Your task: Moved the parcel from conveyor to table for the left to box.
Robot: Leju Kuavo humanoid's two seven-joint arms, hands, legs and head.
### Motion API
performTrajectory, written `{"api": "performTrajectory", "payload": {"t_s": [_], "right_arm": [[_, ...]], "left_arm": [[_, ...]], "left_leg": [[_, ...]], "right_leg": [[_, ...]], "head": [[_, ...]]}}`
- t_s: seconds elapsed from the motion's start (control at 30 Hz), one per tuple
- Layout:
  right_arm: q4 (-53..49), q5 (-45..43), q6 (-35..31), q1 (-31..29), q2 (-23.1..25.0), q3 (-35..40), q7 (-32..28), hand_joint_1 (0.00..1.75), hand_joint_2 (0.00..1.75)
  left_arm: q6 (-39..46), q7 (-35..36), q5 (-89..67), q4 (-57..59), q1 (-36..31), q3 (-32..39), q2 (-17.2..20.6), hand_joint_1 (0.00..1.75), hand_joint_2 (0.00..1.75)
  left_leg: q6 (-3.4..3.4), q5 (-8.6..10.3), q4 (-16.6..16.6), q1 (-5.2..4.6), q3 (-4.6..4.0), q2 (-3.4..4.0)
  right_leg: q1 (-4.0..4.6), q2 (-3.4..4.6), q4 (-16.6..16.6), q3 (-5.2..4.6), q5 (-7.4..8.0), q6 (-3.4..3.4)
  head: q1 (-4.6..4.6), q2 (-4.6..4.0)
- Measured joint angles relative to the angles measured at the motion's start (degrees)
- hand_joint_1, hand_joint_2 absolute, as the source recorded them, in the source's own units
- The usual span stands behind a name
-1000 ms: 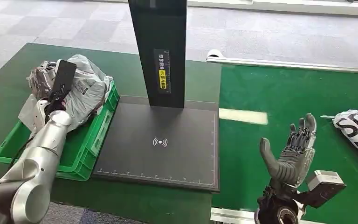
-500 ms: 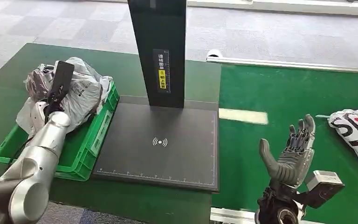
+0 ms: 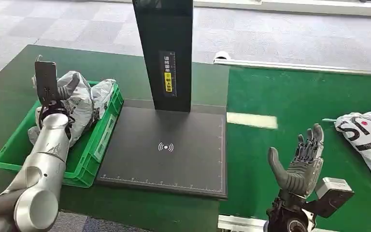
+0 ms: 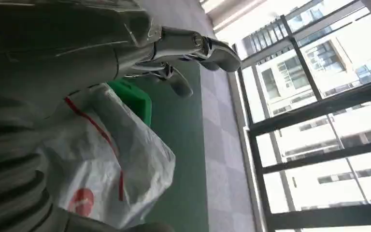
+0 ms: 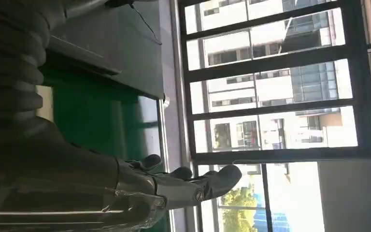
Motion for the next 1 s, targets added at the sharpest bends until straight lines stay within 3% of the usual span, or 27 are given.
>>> {"api": "performTrajectory", "payload": {"t_s": [0.37,0.57,0.67,0.87,1.0], "right_arm": [[2.14,-0.70,2.25,-0.22,0.00,-0.20,0.15,0.00,1.75],[4.07,-0.87,2.34,-0.51,0.09,-0.20,0.17,0.00,1.75],[4.85,0.19,2.02,-0.50,0.09,-0.20,1.19,0.00,1.75],[8.26,6.15,-1.13,-0.43,0.74,0.09,2.14,0.00,1.75],[9.62,23.07,-7.89,2.06,1.20,2.71,0.15,0.00,1.75]], "left_arm": [[-11.86,-6.49,30.45,-17.53,8.80,-6.75,-3.17,0.00,1.75],[-11.08,-8.22,34.46,-26.38,15.53,-13.49,-5.18,0.00,1.75],[-9.67,-12.55,32.31,-31.14,19.05,-16.46,-6.17,0.00,1.75],[-4.28,-14.40,25.50,-41.80,31.49,-29.60,-10.53,0.00,1.75],[-2.42,-14.38,23.66,-42.13,39.00,-36.14,-11.21,0.00,1.75]], "left_leg": [[-0.02,-0.02,-0.02,0.01,0.00,-0.03],[-0.01,-0.03,-0.01,-0.02,-0.05,-0.06],[-0.02,-0.06,-0.01,-0.02,0.02,-0.02],[0.00,-0.18,-0.01,-0.02,-0.07,-0.13],[0.02,-0.28,-0.02,-0.01,-0.02,-0.01]], "right_leg": [[0.00,-0.02,-0.01,0.01,-0.01,-0.01],[-0.02,-0.05,-0.02,0.01,-0.01,0.00],[-0.02,-0.02,-0.04,0.01,-0.01,0.00],[-0.03,-0.06,-0.06,-0.01,-0.10,0.07],[-0.02,-0.01,-0.07,-0.02,-0.16,0.05]], "head": [[0.02,0.00],[0.00,0.00],[-0.02,0.00],[-0.02,0.00],[-0.04,0.00]]}}
